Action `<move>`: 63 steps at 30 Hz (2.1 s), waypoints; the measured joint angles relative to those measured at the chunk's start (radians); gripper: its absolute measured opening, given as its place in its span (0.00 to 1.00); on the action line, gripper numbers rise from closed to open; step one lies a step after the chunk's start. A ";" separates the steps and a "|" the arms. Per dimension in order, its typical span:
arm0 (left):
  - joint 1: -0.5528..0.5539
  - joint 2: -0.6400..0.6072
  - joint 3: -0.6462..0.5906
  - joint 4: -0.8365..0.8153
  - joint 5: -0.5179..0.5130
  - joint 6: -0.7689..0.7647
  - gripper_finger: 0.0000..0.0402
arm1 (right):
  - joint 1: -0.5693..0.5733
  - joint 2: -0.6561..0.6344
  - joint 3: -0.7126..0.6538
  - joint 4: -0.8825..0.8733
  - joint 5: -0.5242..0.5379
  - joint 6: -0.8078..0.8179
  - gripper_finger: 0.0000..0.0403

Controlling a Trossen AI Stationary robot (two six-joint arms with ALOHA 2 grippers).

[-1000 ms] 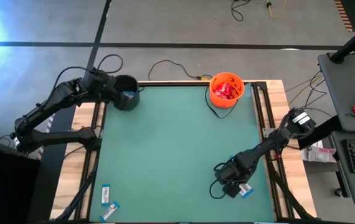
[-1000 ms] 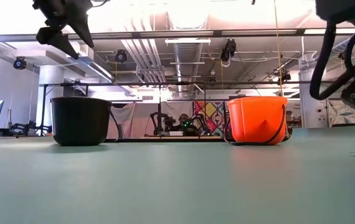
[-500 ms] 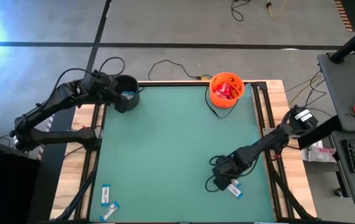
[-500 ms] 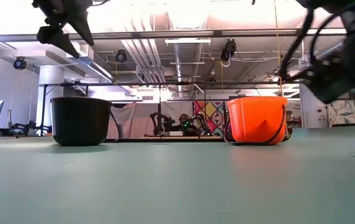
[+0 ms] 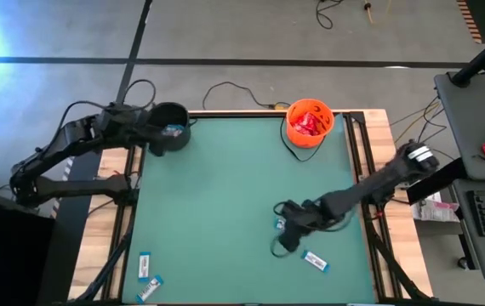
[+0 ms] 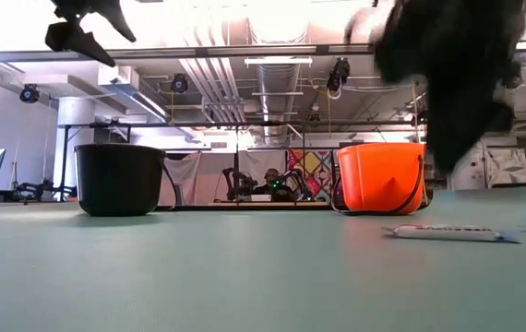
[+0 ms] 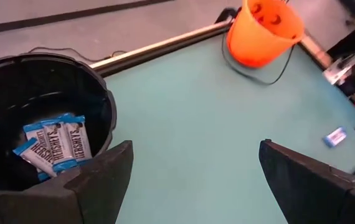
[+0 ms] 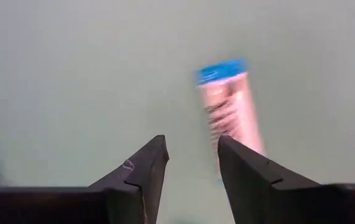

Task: Sort candy by brand, put in halloween buckets
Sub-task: Put the white candy into the black bucket

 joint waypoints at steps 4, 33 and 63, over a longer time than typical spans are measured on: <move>-0.017 -0.039 0.000 -0.001 0.000 -0.005 0.82 | 0.111 -0.026 0.030 -0.144 -0.009 -0.067 0.34; -0.546 0.208 -0.041 0.573 -0.177 0.290 0.68 | 0.351 0.100 -0.005 -0.090 -0.027 -0.094 0.11; -0.608 0.463 -0.056 0.624 -0.173 0.214 0.63 | -0.119 0.063 0.039 0.048 0.111 -0.648 0.09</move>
